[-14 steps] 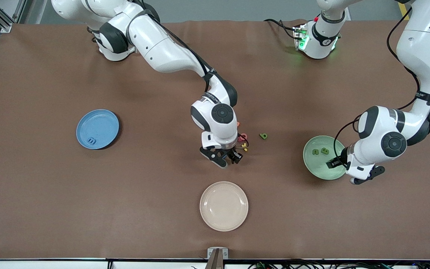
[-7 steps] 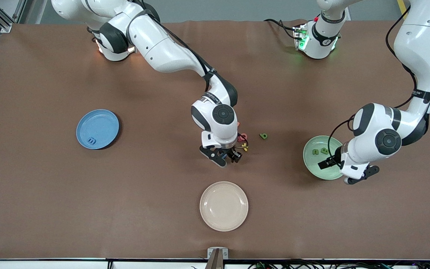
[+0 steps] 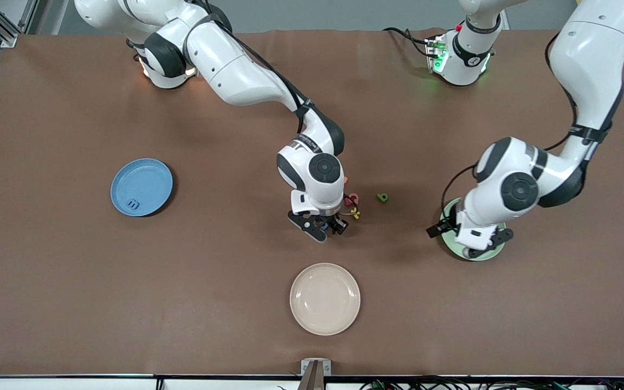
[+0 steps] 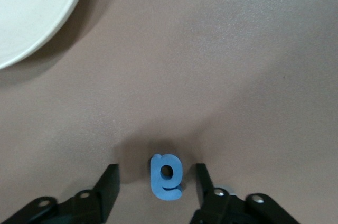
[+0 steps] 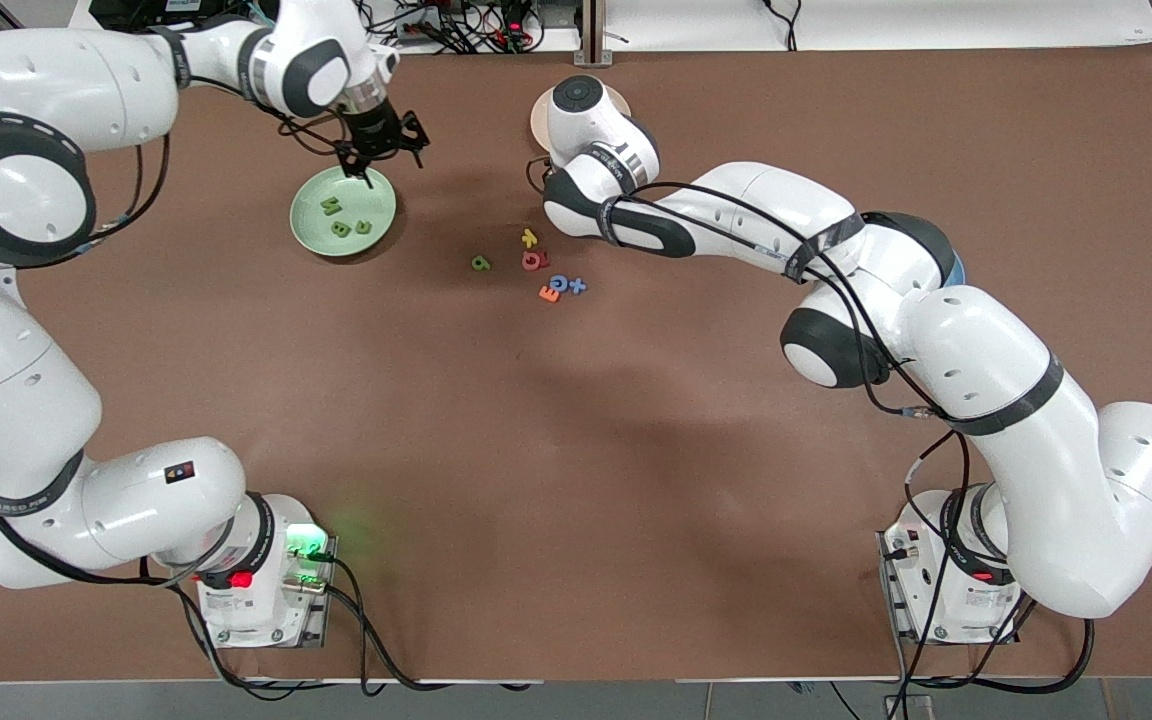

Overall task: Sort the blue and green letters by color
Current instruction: 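Release the z and move the left gripper to the green q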

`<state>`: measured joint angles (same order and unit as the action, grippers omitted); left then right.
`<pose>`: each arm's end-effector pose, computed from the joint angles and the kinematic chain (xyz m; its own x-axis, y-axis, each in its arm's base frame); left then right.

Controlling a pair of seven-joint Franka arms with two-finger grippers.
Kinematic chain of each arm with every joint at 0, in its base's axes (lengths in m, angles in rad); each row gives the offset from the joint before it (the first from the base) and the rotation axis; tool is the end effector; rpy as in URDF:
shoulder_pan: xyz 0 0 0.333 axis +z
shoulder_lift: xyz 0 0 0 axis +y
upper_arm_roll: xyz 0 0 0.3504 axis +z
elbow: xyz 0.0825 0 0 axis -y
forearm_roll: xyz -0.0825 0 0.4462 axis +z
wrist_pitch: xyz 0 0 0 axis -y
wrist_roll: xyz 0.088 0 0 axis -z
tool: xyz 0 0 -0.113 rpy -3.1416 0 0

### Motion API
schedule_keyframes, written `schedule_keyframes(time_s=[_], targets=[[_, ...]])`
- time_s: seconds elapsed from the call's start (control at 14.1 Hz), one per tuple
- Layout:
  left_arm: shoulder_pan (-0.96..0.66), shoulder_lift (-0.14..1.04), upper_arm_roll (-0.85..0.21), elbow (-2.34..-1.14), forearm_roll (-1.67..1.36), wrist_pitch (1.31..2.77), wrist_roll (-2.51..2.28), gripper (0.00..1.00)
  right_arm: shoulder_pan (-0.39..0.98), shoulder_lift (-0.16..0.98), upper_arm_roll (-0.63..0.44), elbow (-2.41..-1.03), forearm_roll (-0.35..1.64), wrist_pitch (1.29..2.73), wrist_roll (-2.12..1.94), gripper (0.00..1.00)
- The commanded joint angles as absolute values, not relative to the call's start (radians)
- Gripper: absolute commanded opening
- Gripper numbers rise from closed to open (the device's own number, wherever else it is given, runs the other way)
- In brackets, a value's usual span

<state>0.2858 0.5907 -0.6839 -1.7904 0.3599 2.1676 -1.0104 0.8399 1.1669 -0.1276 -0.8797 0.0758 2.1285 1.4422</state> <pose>0.6706 -0.2251 0.2617 0.8878 0.4509 -0.0926 0.4526 -0.8917 -0.0028 0.6360 0.6179 0.1619 0.7714 -0.6334 0.0605 -0.6288 -0.7734 -0.0804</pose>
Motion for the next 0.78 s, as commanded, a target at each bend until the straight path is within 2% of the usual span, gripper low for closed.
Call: schedule_keyframes(time_s=[0.0, 0.07, 0.14, 0.43, 0.71], targets=[[0.201, 0.587, -0.683, -1.795, 0.379, 2.167, -1.126, 0.99, 0.833, 1.154, -0.118, -0.896, 0.072, 2.121, 1.445, 0.42], [0.169, 0.603, -0.683, -1.793, 0.379, 2.175, -1.156, 0.99, 0.833, 1.154, -0.117, -0.896, 0.072, 2.120, 1.445, 0.17], [0.152, 0.609, -0.681, -1.795, 0.379, 2.192, -1.185, 0.99, 0.833, 1.154, -0.117, -0.896, 0.072, 2.120, 1.445, 0.02], [0.115, 0.635, -0.681, -1.850, 0.400, 2.268, -1.319, 0.99, 0.816, 1.146, -0.112, -0.894, 0.075, 2.057, 1.425, 0.00], [0.101, 0.635, -0.681, -1.919, 0.430, 2.332, -1.497, 0.99, 0.752, 1.037, -0.103, -0.896, 0.081, 1.849, 1.238, 0.00]])
